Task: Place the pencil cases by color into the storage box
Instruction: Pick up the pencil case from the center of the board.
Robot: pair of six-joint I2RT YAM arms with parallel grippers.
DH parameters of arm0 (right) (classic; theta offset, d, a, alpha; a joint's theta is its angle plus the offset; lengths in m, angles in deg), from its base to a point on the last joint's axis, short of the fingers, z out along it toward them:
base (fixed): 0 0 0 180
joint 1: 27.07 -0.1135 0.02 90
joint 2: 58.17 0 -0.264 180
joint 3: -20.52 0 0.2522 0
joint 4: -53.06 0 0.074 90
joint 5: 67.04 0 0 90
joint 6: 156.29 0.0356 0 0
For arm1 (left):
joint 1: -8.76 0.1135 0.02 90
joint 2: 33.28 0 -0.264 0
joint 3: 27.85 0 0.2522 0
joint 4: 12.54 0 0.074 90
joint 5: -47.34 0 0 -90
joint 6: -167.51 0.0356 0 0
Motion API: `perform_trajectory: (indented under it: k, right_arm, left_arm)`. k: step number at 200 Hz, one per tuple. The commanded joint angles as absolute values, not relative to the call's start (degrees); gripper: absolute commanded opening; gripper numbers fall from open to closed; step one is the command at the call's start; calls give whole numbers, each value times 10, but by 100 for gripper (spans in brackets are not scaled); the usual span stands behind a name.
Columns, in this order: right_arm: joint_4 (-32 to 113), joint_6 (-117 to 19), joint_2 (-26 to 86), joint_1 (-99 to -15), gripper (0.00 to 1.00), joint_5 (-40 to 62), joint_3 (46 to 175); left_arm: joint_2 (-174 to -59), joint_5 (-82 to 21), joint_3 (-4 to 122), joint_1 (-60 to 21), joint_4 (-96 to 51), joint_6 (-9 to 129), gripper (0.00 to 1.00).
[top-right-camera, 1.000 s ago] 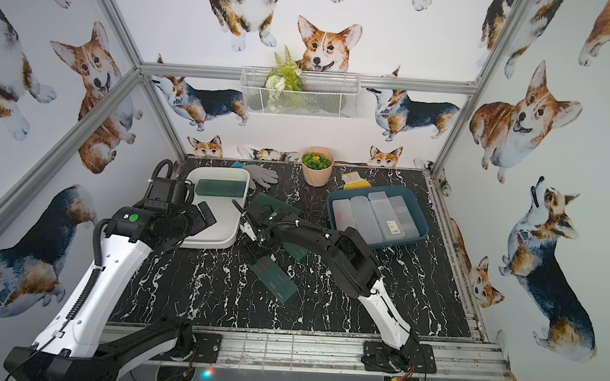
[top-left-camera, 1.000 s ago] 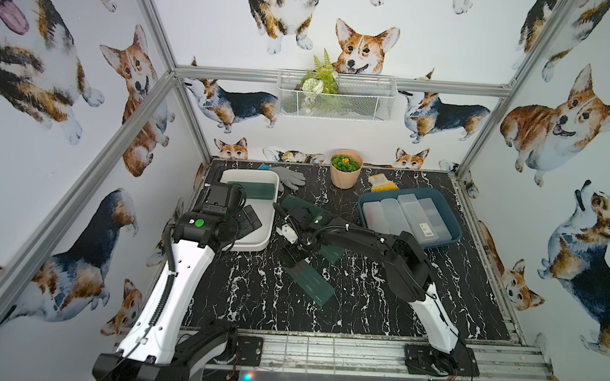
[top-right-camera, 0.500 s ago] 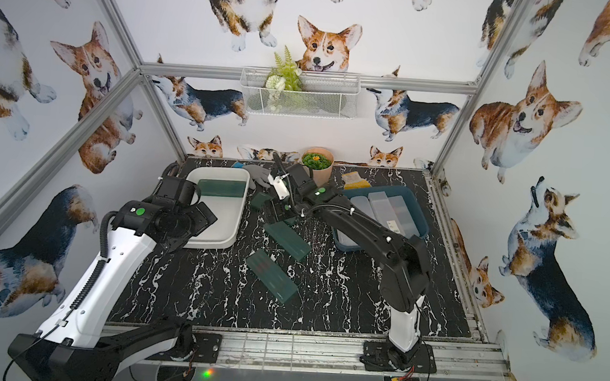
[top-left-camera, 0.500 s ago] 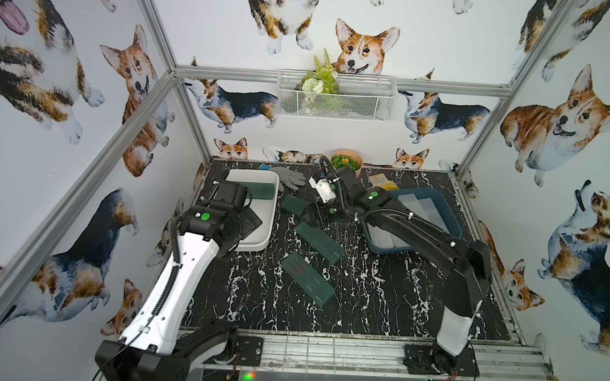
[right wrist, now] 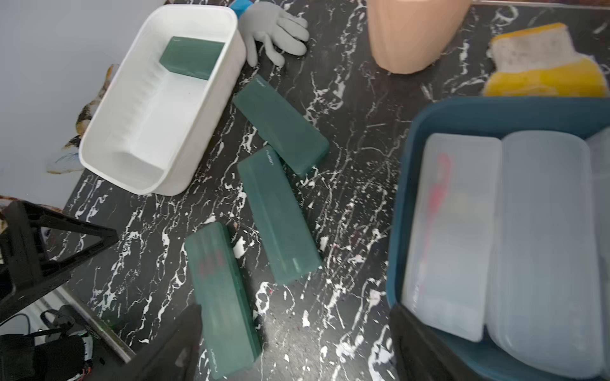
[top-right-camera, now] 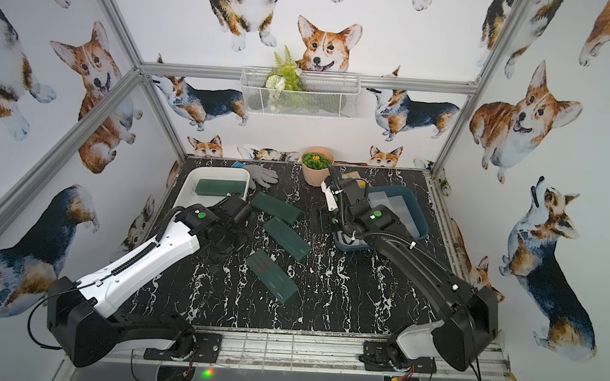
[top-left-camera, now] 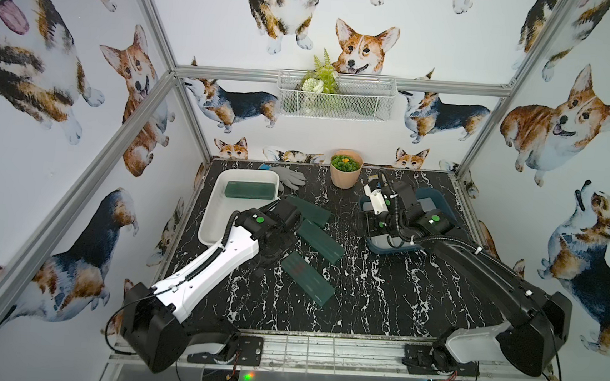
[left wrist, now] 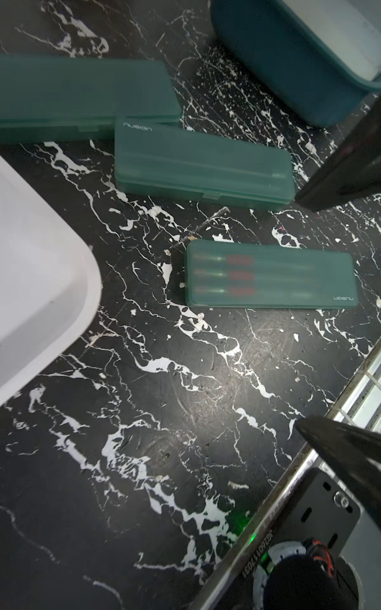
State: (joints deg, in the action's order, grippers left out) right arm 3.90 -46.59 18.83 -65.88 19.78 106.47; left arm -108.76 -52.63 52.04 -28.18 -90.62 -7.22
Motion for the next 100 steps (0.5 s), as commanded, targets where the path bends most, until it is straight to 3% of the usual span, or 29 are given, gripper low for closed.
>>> perform_trajectory:
  k: [1, 100]
  right_arm:
    - [49, -461, 157, -653, 89, 201, 1033]
    - [35, -468, 105, -630, 90, 190, 990]
  left_arm:
    - [-1099, -542, 505, -312, -871, -142, 100]
    - [-1170, -559, 484, -386, -788, -73, 100]
